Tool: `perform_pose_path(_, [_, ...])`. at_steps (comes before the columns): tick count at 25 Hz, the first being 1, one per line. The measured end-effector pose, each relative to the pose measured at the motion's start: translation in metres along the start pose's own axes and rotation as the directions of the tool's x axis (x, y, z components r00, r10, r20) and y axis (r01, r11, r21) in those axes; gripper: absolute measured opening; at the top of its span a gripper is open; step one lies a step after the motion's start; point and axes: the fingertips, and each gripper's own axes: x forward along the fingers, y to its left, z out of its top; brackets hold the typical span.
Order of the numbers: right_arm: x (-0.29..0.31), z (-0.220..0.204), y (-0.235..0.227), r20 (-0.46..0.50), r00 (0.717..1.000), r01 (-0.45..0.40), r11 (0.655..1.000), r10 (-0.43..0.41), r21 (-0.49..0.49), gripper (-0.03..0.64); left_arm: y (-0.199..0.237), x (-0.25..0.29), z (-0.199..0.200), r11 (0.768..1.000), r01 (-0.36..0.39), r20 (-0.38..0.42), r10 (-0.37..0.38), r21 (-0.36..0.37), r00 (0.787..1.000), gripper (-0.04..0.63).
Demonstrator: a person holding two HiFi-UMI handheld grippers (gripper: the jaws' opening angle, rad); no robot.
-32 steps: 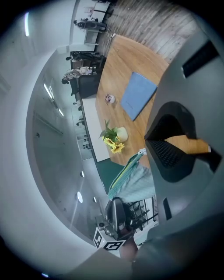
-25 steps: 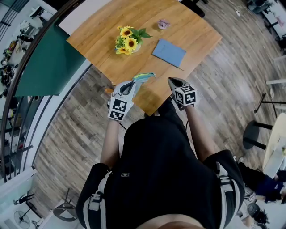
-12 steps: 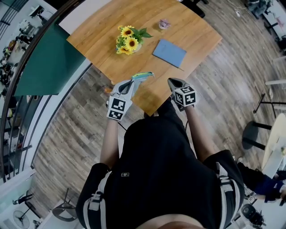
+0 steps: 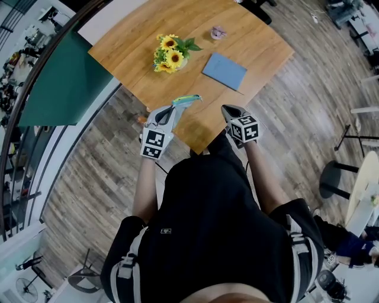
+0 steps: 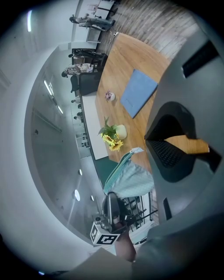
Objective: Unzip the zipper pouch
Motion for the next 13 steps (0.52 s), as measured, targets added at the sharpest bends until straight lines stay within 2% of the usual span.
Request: perform_pose_path(13, [0.0078, -0.0020, -0.0028, -0.017, 1.000, -0.019, 1.000, 0.019, -0.014, 0.000, 0.0053, 0.0064, 0.0007, 1.000, -0.012, -0.003, 0.012, -0.010, 1.000, 0.006])
